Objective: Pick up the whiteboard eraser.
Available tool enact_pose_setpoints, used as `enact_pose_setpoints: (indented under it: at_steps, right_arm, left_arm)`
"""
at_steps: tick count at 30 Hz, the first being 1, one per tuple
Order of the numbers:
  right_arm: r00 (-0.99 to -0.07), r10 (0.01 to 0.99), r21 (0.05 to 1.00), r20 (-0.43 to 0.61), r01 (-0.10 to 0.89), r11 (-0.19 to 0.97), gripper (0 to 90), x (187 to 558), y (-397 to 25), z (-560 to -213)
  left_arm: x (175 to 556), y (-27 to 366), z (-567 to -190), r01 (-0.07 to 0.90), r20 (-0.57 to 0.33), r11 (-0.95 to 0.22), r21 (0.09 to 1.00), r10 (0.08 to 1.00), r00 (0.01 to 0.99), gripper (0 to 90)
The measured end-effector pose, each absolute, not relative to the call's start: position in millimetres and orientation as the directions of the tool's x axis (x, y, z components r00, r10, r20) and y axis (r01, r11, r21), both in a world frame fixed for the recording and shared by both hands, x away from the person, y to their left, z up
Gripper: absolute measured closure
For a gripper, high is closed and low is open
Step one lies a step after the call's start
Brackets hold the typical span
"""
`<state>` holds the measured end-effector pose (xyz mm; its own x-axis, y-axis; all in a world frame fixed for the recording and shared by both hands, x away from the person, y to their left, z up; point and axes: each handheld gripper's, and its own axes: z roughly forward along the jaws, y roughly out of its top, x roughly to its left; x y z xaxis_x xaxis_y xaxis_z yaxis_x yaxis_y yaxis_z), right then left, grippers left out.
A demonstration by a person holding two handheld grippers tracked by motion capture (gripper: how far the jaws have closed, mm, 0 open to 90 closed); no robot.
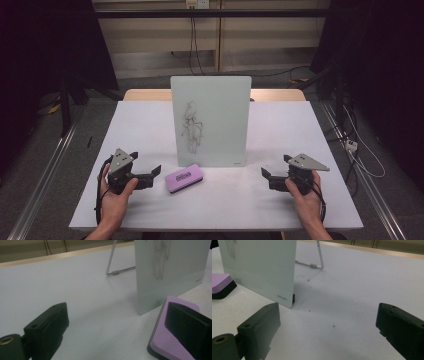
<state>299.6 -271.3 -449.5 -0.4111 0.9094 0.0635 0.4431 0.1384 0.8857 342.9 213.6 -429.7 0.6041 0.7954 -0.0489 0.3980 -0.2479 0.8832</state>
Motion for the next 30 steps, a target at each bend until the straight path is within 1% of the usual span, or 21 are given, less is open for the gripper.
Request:
enact_pose_setpoints:
  at_steps: [11, 16, 20, 27, 30]
  right_arm:
    - [-0.422, 0.903, 0.884, 0.08, 0.449, 0.131, 5.5, 300, -272, -450]
    - [-0.426, 0.9, 0.882, 0.089, 0.455, 0.128, 5.5, 300, -273, -450]
    - [-0.434, 0.896, 0.882, 0.09, 0.453, 0.131, 5.5, 300, -272, -450]
    - [-0.44, 0.893, 0.879, 0.09, 0.458, 0.137, 5.6, 300, -270, -451]
    - [-0.441, 0.893, 0.878, 0.086, 0.458, 0.142, 5.6, 300, -270, -451]
  left_arm:
    - [343, 212, -430, 0.42, -0.071, -0.252, 0.872, 0.782, 0.619, 5.7]
    - [345, 211, -432, 0.438, -0.087, -0.258, 0.861, 0.775, 0.626, 7.2]
    - [347, 208, -431, 0.441, -0.091, -0.284, 0.851, 0.747, 0.658, 7.2]
    - [350, 204, -430, 0.443, -0.101, -0.301, 0.844, 0.724, 0.683, 7.2]
    - [352, 200, -430, 0.434, -0.105, -0.322, 0.841, 0.691, 0.716, 7.4]
